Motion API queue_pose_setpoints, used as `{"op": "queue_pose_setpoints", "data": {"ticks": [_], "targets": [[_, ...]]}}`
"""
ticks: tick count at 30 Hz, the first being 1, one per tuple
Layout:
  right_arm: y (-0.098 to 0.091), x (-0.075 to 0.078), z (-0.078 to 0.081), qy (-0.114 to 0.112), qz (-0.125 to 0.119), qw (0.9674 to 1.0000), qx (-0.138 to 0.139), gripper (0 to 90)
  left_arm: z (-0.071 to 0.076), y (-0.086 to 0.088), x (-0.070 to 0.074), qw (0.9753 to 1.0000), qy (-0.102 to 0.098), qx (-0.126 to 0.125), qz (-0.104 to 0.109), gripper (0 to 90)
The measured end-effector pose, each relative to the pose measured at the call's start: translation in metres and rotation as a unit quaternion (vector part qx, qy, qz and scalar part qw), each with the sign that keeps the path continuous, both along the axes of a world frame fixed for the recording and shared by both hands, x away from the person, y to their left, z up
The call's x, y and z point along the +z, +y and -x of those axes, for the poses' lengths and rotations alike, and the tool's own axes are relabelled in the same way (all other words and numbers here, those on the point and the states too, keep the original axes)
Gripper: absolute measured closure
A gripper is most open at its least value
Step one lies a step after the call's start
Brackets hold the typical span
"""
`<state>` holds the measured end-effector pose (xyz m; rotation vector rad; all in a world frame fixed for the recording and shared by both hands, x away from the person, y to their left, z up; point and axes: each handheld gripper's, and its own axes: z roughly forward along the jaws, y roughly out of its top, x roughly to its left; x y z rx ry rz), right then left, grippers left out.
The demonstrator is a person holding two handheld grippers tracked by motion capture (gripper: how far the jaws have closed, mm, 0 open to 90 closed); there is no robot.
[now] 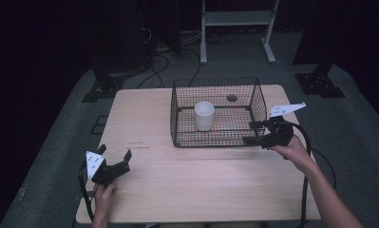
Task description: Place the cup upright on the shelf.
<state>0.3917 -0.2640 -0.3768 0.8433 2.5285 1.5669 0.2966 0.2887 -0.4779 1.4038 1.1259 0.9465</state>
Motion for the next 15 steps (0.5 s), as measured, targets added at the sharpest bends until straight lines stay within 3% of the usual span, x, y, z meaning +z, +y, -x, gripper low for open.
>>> {"op": "queue_pose_setpoints", "data": {"ticks": [15], "targets": [[-0.01, -0.008, 0.015, -0.004, 0.003, 1.0, -0.001, 13.6, 0.0, 0.0, 0.0, 1.0, 0.0, 0.0, -0.001, 0.0]]}}
